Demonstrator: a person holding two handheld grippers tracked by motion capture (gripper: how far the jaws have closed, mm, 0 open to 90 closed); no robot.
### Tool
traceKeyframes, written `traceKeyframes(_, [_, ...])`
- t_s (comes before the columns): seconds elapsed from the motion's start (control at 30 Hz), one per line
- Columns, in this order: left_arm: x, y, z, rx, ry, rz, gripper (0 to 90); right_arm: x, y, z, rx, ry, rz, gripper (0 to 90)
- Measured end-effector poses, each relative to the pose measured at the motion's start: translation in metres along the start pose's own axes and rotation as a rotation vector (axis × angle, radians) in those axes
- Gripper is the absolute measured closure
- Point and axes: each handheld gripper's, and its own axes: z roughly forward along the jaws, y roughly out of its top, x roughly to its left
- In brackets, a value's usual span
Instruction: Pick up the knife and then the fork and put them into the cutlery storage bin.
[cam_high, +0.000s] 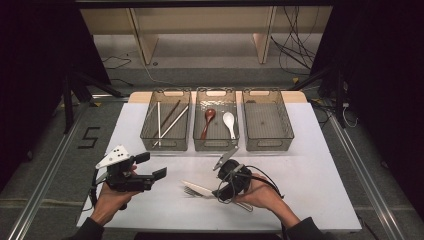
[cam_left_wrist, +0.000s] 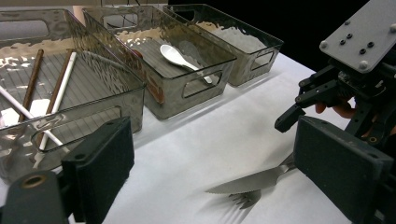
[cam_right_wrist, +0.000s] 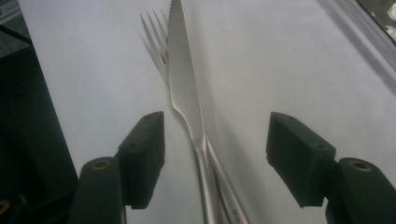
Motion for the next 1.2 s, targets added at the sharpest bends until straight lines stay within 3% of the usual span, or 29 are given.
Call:
traceKeyframes(0.4, [0.0,-0.001,-0.003,-0.001,0.0,0.004,11.8,0.005,0.001,0.01,0.062,0.021,-0.043,51.3])
traceKeyframes(0.9, [-0.001,-0.002,-0.003,0.007,0.001,0.008,11.8,0.006,-0.003,0.031,0.171,-0.014,-0.105,62.7])
traceKeyframes(0.97, [-0.001,-0.002,-0.003,0.004,0.001,0.006,11.9,0.007,-0.003,0.032,0.19,-0.018,-0.095,64.8])
traceKeyframes(1.13, [-0.001,-0.002,-0.002,0.01,-0.002,0.009,11.8,0.005,-0.003,0.033,0.185,-0.014,-0.102,68.8])
traceKeyframes(1.2, [-0.002,-0.002,-0.002,0.011,-0.002,0.01,11.8,0.005,-0.003,0.032,0.185,-0.022,-0.107,74.4])
